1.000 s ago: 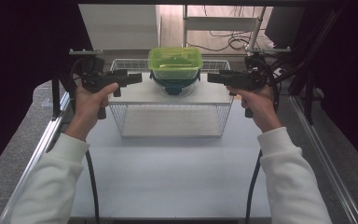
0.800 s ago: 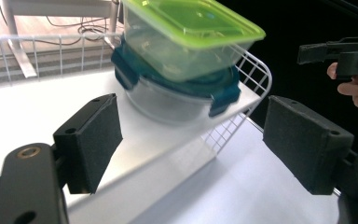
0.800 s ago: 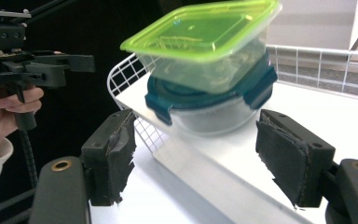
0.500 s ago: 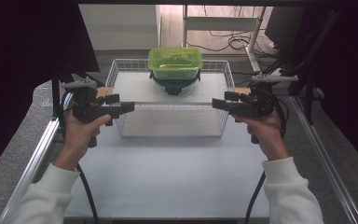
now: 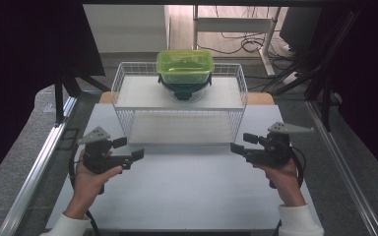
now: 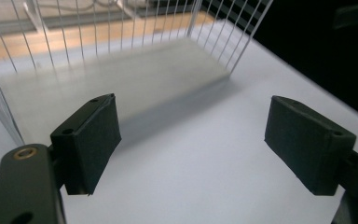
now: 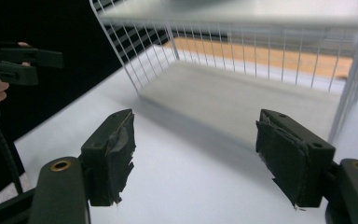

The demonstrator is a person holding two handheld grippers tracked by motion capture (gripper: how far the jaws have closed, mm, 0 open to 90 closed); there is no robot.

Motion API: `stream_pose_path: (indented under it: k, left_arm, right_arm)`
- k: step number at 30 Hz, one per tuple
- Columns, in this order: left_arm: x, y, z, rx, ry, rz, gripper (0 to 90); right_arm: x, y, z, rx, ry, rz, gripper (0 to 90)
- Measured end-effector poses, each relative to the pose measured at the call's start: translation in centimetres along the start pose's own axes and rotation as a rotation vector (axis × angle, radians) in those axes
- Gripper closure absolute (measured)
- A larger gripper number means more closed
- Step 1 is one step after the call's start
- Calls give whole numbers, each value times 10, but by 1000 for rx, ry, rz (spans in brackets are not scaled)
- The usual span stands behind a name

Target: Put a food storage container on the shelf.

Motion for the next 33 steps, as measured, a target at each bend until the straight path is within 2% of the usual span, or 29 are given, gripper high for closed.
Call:
stream_pose_path:
  k: [5,8,10,11,13,15,17,22,33]
  left_arm:
    - [-34,-1,15,5,-59,2,169]
    - [-54,-2,18,18,-86,-5,176]
    - [-67,-1,22,4,-102,-15,180]
    - [-74,-1,24,-1,-123,-6,179]
    - [-82,-2,25,5,-135,-9,175]
    - [-86,-3,25,2,-142,-6,176]
    - [-86,-5,25,20,-137,6,175]
    - [-86,-5,25,13,-134,3,175]
    - [-86,-6,26,20,-130,-3,180]
  right_arm:
    - [-36,7,0,-36,-41,5,273]
    - [-57,13,1,-62,-87,-2,272]
    - [-71,17,4,-53,-110,9,270]
    - [-76,18,5,-45,-116,11,271]
    - [-86,19,7,-30,-121,31,271]
    - [-91,20,9,-29,-130,32,271]
    - [-93,20,11,-32,-137,25,271]
    - [-95,18,15,-35,-158,6,266]
    - [-94,20,14,-45,-147,3,245]
Point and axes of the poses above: each handheld gripper's, and its own axes: z roughly forward along the jaws, x roughly out of its top, y roughly to its right, the point moved 8 cm from there along z, roughly forward along the jaws, and after that the axes turned 10 degrees about x, right-handed, at the moved point
